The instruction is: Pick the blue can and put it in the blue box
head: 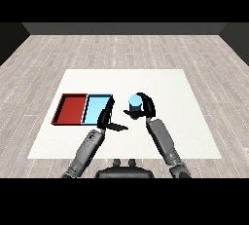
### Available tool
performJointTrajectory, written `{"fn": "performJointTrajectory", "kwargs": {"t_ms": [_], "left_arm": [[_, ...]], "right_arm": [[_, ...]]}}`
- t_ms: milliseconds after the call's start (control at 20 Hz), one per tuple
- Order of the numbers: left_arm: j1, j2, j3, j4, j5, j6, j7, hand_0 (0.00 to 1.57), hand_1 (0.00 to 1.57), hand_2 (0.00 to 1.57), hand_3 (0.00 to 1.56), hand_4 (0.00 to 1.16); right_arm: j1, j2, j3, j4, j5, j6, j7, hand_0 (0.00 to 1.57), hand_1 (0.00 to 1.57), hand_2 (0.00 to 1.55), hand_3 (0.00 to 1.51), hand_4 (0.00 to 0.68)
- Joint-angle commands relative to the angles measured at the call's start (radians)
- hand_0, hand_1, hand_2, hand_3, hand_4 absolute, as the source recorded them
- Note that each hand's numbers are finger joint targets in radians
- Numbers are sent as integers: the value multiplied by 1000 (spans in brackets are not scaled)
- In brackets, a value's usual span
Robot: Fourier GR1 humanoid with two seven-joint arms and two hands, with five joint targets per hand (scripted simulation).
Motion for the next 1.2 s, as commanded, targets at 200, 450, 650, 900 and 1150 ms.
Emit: {"fn": "performJointTrajectory", "kwargs": {"t_ms": [200,450,650,900,1150], "left_arm": [[-44,0,-106,99,79,95,-32,0,0,0,0,0],[-77,0,-118,125,119,83,-11,0,0,0,0,0],[-83,0,-148,133,134,139,-29,0,0,0,0,0],[-173,0,-174,256,228,140,-81,0,0,0,0,0],[-116,0,-165,237,213,122,-86,0,0,0,0,0]], "right_arm": [[-29,1,50,20,-52,7,-13,1419,1419,1456,1365,555],[36,1,89,-61,-52,-22,-10,1447,1447,1467,1371,553],[-83,1,99,124,-112,-43,-90,1438,1438,1464,1373,564],[-45,1,115,50,-74,-22,-39,1446,1446,1464,1374,555],[-121,1,231,79,-167,-140,-61,1420,1420,1457,1363,559]]}}
